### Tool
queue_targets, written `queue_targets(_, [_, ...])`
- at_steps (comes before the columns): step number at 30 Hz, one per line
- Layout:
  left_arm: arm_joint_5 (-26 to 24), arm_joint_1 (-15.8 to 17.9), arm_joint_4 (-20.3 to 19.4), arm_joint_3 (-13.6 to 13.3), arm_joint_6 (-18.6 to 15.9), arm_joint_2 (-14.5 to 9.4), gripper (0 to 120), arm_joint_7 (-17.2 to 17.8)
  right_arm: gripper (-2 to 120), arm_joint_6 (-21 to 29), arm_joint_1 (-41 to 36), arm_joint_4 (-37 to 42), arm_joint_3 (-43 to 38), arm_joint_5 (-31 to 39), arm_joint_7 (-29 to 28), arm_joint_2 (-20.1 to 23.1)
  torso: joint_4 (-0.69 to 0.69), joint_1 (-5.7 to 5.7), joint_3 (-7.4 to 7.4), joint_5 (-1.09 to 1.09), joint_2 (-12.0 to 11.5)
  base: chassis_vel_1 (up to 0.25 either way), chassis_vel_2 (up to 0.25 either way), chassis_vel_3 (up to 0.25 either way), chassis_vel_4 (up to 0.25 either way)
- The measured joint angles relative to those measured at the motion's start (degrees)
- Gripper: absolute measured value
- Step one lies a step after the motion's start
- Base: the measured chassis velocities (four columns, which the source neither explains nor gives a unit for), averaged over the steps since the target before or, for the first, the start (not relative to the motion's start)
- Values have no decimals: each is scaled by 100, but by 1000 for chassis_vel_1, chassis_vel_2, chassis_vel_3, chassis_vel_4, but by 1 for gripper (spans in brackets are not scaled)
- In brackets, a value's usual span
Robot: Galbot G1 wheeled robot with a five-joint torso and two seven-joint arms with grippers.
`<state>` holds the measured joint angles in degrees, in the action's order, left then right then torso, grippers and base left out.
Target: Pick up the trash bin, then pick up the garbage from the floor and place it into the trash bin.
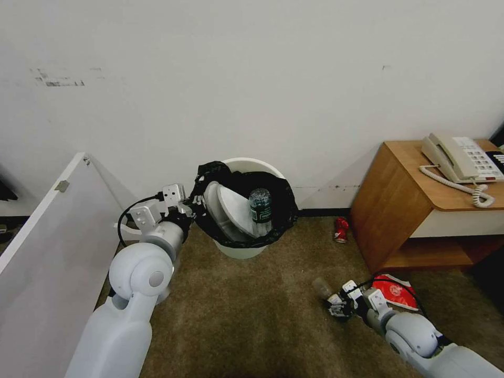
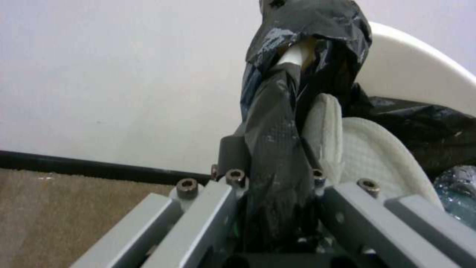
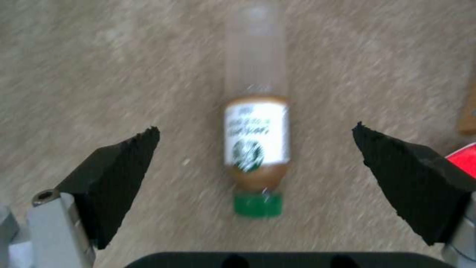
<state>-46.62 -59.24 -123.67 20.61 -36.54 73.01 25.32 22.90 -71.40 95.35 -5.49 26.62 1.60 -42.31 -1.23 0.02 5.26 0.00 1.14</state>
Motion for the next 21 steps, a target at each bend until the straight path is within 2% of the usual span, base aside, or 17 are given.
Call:
queue_targets(2, [1,0,0,-3,1,2,4,0,100,294,6,55,-20,17,-44,3,0,0,0,0,0,0,0,0,0])
queue_targets(3, [1,0,1,-7,1,2,4,-2,100,711,9,140,-74,35,-6,7,0,0,0,0,0,0,0,0,0])
queue_targets(4, [1,0,1,-7,1,2,4,-2,100,711,9,140,-74,35,-6,7,0,0,0,0,0,0,0,0,0])
queue_targets(5, [1,1,3,-7,2,0,4,-2,100,1088,-3,247,-192,23,250,21,-1,0,0,0,0,0,0,0,0])
queue_targets(6, [1,1,3,-7,2,0,4,-2,100,1088,-3,247,-192,23,250,21,-1,0,0,0,0,0,0,0,0])
queue_targets(7, [2,3,15,-6,3,-6,4,-2,100,1399,-6,334,-310,-44,543,34,0,0,0,0,0,0,0,0,0])
queue_targets(9, [2,16,42,-12,4,-1,4,-3,100,1625,40,369,-415,-248,857,37,0,0,0,0,0,0,0,0,0])
queue_targets(16, [10,76,132,-62,9,37,4,-5,100,1621,158,284,-420,-326,864,11,-2,0,0,0,0,0,0,0,0])
queue_targets(21, [15,102,185,-80,12,47,4,-13,100,1418,323,24,-342,-252,868,-84,-1,0,0,0,0,0,0,0,0])
